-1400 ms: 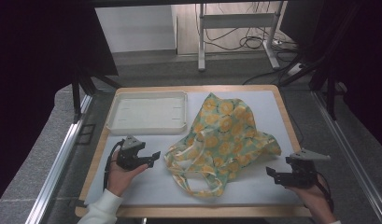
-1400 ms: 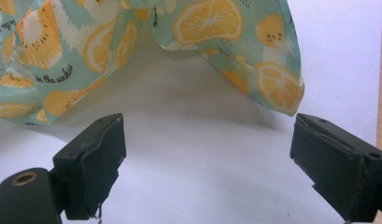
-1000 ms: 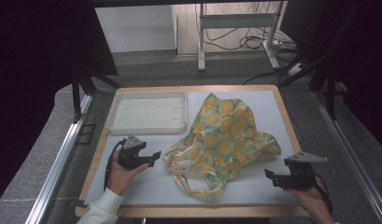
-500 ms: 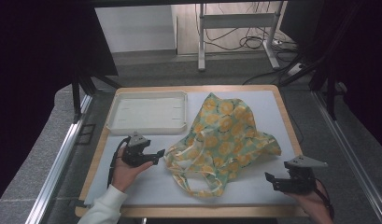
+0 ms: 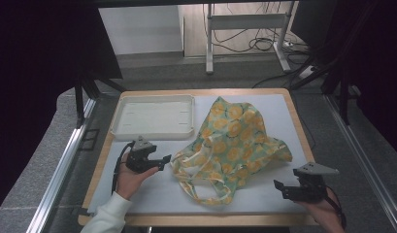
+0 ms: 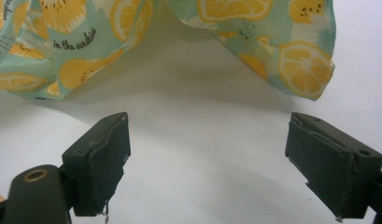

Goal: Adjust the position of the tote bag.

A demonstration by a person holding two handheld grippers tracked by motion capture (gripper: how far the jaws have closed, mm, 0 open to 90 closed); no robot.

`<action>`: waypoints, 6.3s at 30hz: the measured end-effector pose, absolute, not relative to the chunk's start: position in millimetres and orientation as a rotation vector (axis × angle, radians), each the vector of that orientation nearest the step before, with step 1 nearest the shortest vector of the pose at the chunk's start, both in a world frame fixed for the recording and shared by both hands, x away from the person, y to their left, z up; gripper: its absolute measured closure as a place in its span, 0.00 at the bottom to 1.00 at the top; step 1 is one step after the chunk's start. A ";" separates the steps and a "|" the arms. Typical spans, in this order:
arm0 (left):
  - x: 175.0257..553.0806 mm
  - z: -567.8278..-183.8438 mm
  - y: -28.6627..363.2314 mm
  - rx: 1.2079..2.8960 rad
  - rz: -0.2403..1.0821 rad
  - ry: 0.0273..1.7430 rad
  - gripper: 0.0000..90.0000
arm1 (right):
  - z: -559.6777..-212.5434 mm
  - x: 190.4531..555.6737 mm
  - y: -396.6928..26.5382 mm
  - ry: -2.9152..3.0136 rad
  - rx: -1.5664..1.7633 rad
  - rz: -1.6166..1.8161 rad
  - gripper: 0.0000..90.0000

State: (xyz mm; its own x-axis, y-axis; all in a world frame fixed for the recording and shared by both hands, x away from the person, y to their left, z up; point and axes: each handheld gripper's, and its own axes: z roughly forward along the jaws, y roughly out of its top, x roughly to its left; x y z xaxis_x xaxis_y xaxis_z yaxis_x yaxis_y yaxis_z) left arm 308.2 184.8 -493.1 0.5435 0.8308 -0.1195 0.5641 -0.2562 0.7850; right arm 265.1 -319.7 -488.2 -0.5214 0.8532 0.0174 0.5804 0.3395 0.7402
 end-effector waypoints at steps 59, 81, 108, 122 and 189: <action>390.0 -425.1 119.3 1.955 0.344 0.989 0.38 | -492.4 264.7 -321.8 2.245 1.277 1.003 0.17; 448.0 -424.4 61.7 2.063 0.296 0.972 0.25 | -493.2 264.6 -323.5 2.251 1.277 0.992 0.17; 474.3 -486.1 26.8 2.173 0.205 1.034 0.93 | -495.8 265.2 -323.5 2.256 1.268 0.963 0.17; 464.1 -465.0 55.8 2.077 0.195 0.985 1.00 | -495.8 265.5 -323.5 2.260 1.264 0.945 0.18; 458.6 -460.5 70.6 2.064 0.081 0.942 1.00 | -479.9 379.7 -318.8 2.369 1.286 0.687 0.94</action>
State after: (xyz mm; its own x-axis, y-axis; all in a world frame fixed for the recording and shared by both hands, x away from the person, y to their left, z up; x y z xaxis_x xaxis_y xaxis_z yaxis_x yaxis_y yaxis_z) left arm 458.6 70.6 -460.5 0.7148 0.6476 -0.2640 0.5928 -0.3608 0.7200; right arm 379.7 -318.8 -479.9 -0.5224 0.8490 -0.0791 0.6752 0.4685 0.5698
